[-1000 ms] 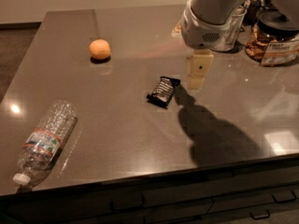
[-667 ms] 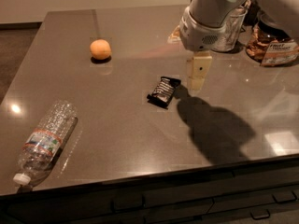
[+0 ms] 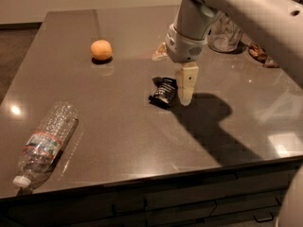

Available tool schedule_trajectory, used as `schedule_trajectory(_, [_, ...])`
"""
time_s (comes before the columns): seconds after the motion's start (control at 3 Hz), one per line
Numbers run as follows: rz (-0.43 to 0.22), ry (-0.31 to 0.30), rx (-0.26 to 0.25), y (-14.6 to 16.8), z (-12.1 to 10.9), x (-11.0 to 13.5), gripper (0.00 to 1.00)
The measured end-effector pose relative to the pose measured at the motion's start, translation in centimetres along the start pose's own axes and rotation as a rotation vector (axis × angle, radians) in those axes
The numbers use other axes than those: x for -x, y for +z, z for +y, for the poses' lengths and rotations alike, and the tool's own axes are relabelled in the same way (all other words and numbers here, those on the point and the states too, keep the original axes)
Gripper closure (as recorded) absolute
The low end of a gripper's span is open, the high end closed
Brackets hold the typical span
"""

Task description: Move rxbar chocolate near orange

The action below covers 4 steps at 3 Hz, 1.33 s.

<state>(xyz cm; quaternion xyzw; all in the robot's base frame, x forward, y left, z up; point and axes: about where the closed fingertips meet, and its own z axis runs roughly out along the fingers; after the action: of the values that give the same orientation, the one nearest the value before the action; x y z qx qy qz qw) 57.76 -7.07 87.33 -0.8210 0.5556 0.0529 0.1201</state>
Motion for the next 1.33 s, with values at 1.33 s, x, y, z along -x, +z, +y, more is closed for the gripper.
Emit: schedule_trajectory(1.33, [0.044,-0.049,0.113,3.6,-0.6,0.7,0.39])
